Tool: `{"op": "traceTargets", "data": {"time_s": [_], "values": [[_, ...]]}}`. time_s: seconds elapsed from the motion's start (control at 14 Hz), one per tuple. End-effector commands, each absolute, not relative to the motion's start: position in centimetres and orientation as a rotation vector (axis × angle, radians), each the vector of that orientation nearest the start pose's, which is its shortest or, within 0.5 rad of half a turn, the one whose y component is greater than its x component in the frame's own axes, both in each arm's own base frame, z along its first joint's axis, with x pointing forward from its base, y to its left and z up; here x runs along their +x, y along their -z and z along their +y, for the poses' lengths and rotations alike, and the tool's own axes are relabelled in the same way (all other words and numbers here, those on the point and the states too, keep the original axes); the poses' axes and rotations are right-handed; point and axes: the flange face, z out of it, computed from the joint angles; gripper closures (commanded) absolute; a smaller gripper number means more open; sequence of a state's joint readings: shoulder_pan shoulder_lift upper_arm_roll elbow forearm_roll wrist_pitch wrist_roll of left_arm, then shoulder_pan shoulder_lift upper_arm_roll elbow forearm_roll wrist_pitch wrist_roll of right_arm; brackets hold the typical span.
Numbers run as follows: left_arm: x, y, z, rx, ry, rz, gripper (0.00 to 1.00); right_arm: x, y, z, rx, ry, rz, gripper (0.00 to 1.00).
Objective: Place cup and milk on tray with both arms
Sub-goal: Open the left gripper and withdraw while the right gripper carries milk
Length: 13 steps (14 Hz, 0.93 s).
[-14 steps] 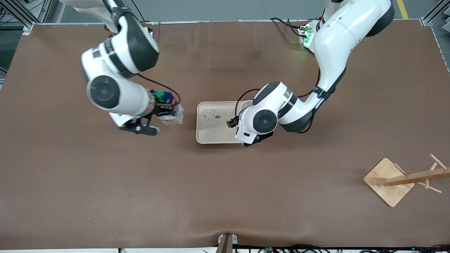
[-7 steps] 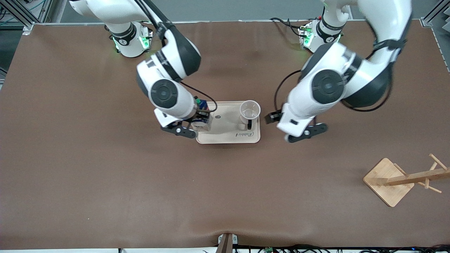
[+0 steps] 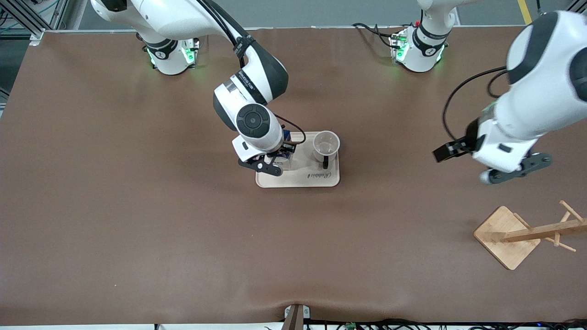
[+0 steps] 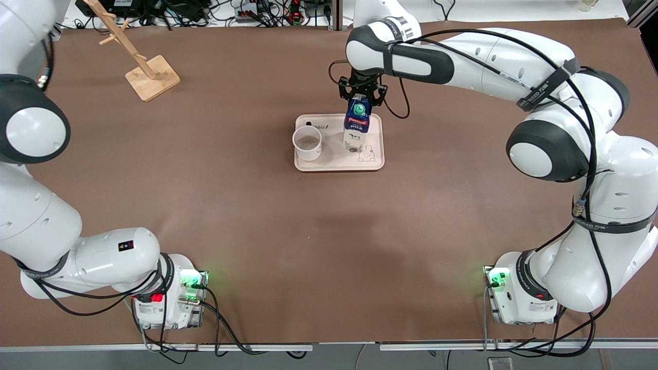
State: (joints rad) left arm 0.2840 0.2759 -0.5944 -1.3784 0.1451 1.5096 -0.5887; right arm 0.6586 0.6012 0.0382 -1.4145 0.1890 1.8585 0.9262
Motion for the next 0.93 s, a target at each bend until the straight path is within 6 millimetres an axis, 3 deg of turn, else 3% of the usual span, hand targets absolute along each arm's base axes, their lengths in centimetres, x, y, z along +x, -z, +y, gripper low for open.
{"op": "traceTargets", "data": {"time_s": [0.0, 0.14, 0.36, 0.43, 0.5, 0.57, 0.64, 0.71, 0.86], "values": [[58.6, -58.4, -11.6, -3.020, -0.167, -0.398, 0.00, 53.3, -33.7, 45.8, -3.063, -0.408, 0.491, 1.00], [57.7, -60.2, -11.1, -3.011, -0.136, -0.410, 0.00, 53.2, -33.3, 45.6, -3.072, -0.411, 0.490, 1.00], [57.3, -61.1, -10.5, -3.004, -0.113, -0.430, 0.00, 53.2, -32.1, 45.4, -3.101, -0.413, 0.488, 1.00], [57.2, -61.4, -10.4, -3.009, -0.107, -0.398, 0.00, 53.2, -32.1, 45.4, -3.101, -0.413, 0.488, 0.89], [57.1, -61.7, -10.3, -3.015, -0.100, -0.339, 0.00, 53.2, -32.1, 45.4, -3.100, -0.411, 0.495, 0.71], [56.2, -63.4, -10.6, -3.023, -0.059, -0.262, 0.00, 53.3, -32.0, 45.4, -3.099, -0.408, 0.516, 0.69], [55.8, -64.2, -9.8, -3.015, -0.038, -0.230, 0.00, 53.3, -31.7, 45.4, -3.102, -0.408, 0.523, 0.49], [55.4, -64.7, -9.9, -3.009, -0.023, -0.186, 0.00, 53.4, -31.7, 45.3, -3.104, -0.404, 0.529, 0.04], [54.8, -65.8, -8.4, -3.008, -0.011, -0.138, 0.00, 53.4, -31.9, 45.3, -3.114, -0.391, 0.521, 0.00]]}}
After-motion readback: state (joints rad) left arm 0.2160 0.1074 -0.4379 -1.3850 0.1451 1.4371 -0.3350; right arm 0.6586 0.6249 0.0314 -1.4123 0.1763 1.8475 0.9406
